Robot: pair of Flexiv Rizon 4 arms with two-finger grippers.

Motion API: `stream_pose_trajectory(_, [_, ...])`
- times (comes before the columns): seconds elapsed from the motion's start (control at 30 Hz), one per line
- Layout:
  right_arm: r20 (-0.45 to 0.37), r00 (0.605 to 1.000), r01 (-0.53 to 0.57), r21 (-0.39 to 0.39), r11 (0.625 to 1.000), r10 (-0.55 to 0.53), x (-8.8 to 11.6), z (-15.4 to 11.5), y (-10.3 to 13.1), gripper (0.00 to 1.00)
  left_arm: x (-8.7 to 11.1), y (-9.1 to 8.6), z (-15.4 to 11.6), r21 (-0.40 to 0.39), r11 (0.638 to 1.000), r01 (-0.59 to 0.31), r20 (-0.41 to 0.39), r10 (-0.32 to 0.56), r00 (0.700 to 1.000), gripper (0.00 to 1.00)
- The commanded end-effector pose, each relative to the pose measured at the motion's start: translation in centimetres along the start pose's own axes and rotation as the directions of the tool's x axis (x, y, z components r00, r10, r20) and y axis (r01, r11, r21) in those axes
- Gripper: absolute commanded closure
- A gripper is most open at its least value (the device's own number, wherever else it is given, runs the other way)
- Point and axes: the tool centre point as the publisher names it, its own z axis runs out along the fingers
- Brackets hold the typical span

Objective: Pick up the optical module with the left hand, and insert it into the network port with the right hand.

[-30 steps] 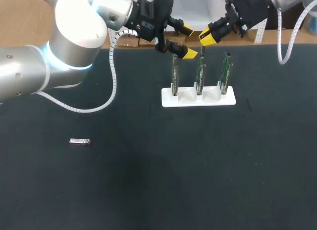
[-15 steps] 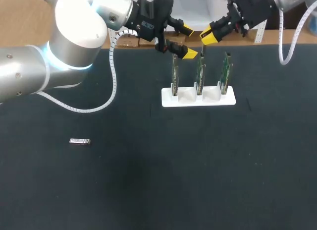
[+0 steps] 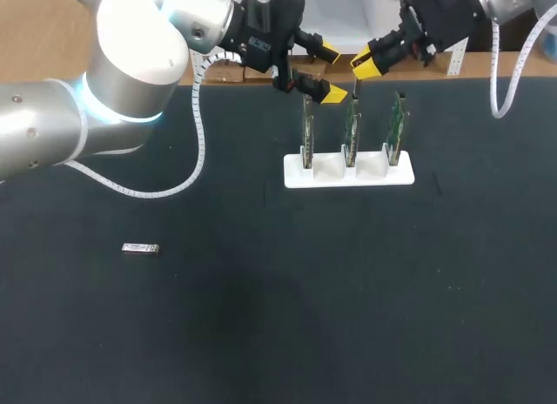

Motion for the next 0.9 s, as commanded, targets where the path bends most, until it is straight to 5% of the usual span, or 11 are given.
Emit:
stream_pose_trajectory(0.03, [-0.001,1.000,-0.001,0.013,1.000,0.001,-0.05,-0.03,0.60,1.00,-0.16,0.10,0.01,0.001,1.000,0.004,-0.009,-0.004,1.000,0.00])
stream_pose_trajectory(0.9, [-0.015,1.000,0.020,-0.025,0.999,-0.021,0.08,0.51,0.14,1.00,-0.16,0.10,0.01,0.001,1.000,0.004,-0.009,-0.004,1.000,0.00])
